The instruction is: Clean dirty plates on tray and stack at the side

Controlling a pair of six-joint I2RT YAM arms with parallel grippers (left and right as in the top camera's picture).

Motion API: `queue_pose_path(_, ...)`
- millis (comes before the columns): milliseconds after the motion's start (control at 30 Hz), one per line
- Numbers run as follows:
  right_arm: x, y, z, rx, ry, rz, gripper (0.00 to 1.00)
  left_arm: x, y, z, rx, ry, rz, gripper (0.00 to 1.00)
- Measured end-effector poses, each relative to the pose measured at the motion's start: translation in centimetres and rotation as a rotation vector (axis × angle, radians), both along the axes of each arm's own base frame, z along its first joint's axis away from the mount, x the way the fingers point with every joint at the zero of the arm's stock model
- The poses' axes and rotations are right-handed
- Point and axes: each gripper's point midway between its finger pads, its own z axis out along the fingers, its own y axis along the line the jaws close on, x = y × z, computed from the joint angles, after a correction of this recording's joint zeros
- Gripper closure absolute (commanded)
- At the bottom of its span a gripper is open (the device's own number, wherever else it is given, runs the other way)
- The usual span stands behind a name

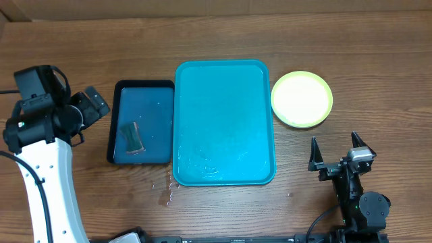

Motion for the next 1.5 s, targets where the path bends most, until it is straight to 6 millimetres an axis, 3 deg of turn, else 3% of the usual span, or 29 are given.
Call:
queue_pose_path(200,0.0,0.0,0.0,0.0,0.0,0.0,0.0,0.8,-3.6,0.4,0.003,-0.013,-0.114,0.0)
queue_pose_path(367,0.0,0.0,0.0,0.0,0.0,0.0,0.0,0.1,-6.2,3.2,0.022,-0.103,-0.189,0.0)
queue_pose_path(667,0.0,0.0,0.0,0.0,0.0,0.0,0.0,-4.2,-6.8,9.9,0.076,-0.345,-0.189,0.0)
queue_pose_path(967,0.0,0.0,0.0,0.0,-0.001,0.0,0.0,-8.6,-7.3,14.1,0.116,-0.523,-0.187,0.0)
queue_pose_path(1133,0.0,0.0,0.0,0.0,0.0,0.0,0.0,-11.3,-7.7,14.2,0.119,-0.536,-0.186,0.0)
queue_pose_path(1300,0.0,0.0,0.0,0.0,0.0,0.0,0.0,-12.9,-7.9,12.3,0.114,-0.522,-0.188,0.0)
queue_pose_path(1500,0.0,0.0,0.0,-0.001,-0.001,0.0,0.0,-13.5,-8.7,5.5,0.056,-0.423,-0.216,0.0)
